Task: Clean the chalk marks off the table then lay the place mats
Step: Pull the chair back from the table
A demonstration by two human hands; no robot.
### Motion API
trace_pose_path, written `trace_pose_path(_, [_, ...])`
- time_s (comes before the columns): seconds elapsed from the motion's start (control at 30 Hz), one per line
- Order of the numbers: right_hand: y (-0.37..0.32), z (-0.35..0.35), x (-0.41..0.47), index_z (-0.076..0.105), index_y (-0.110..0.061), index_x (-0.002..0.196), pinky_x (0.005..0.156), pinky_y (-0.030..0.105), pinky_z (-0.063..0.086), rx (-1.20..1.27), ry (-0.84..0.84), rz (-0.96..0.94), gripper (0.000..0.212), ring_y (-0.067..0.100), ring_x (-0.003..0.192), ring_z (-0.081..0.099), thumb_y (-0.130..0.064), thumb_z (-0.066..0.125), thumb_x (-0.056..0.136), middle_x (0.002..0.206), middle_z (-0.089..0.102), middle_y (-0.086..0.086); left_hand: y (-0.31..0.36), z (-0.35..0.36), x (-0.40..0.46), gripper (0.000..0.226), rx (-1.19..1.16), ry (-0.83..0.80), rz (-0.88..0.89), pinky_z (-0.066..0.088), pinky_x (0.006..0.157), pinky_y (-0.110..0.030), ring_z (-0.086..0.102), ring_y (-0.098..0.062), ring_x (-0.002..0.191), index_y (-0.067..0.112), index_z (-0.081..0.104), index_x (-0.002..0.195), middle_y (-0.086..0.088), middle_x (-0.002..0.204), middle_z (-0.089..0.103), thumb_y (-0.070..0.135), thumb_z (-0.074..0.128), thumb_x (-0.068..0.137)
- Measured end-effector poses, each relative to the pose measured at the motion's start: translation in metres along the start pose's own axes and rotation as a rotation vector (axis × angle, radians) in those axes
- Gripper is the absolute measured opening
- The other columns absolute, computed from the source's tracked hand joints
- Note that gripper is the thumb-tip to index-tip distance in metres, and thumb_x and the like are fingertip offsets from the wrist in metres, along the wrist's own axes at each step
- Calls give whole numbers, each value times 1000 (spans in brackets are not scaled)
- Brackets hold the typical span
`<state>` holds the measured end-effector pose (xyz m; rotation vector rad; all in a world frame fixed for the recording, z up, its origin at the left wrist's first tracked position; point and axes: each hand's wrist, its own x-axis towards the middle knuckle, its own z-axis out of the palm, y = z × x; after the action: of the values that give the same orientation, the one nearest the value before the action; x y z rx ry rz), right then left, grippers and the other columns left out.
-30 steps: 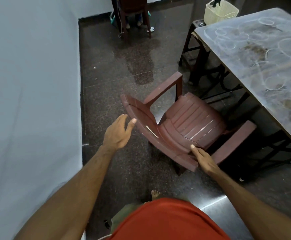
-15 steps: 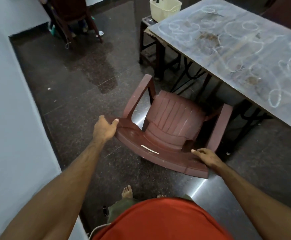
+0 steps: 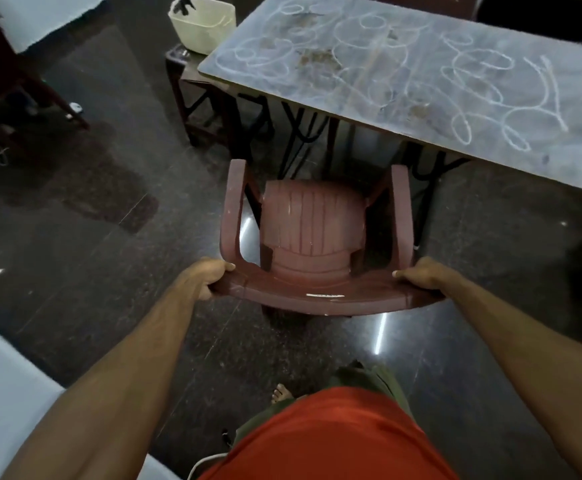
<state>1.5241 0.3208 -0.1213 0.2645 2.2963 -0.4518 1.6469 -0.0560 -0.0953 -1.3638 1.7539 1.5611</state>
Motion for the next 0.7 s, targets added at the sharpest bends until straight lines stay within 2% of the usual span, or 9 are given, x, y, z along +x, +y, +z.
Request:
trace_pose_path(0.13, [-5, 1, 0, 56, 6, 128, 77, 27, 37, -75, 43, 33, 57, 34, 110, 57, -36, 66, 92, 133, 56, 23, 4, -2, 10, 14, 68, -65, -25, 50, 59, -34, 59, -20, 67, 5, 59, 110, -11, 80, 64, 9, 56, 97])
trace_pose_path(0.2, [-6, 1, 2, 56, 7, 128, 77, 27, 37, -98, 40, 55, 55, 34, 113, 57, -35, 64, 93, 134, 56, 22, 6, -4, 17, 16, 95, -100, -47, 53, 63, -35, 62, -22, 67, 3, 61, 109, -12, 81, 67, 11, 58, 96])
trace_pose_path(0.27, [-7, 0, 3, 56, 4, 129, 79, 28, 38, -113, 10, 73, 53, 33, 112, 57, -35, 63, 94, 134, 55, 20, 8, -4, 22, 14, 120, -132, -67, 56, 55, -31, 66, -21, 58, 2, 63, 103, -11, 72, 71, 13, 60, 95])
trace_pose_path(0.37, [-8, -1, 6, 58, -4, 131, 85, 31, 41, -136, -58, 95, 55, 30, 115, 57, -44, 61, 93, 137, 55, 14, 11, -4, 29, 19, 157, -177, -93, 51, 38, -25, 66, -18, 44, 1, 64, 102, -9, 59, 70, 18, 62, 95])
trace_pose_path(0.5, [-13, -2, 16, 52, -12, 141, 108, 36, 38, -141, -143, 129, 67, 28, 130, 49, -56, 58, 91, 149, 45, 11, 18, -2, 35, 22, 205, -218, -120, 48, 33, -25, 64, -18, 39, 1, 64, 90, -10, 53, 68, 22, 61, 96])
trace_pose_path(0.6, [-16, 0, 24, 50, -11, 142, 111, 35, 35, -178, -144, 117, 67, 27, 135, 45, -55, 55, 93, 152, 42, 12, 19, 0, 42, 23, 184, -246, -186, 55, 40, -31, 67, -22, 45, 0, 65, 91, -15, 62, 71, 23, 64, 94])
trace_pose_path(0.7, [-18, 1, 28, 48, -9, 144, 111, 34, 34, -188, -135, 110, 66, 28, 136, 44, -53, 51, 96, 153, 41, 13, 19, 2, 51, 26, 176, -257, -204, 61, 57, -40, 70, -27, 56, -4, 67, 100, -19, 77, 73, 20, 68, 90])
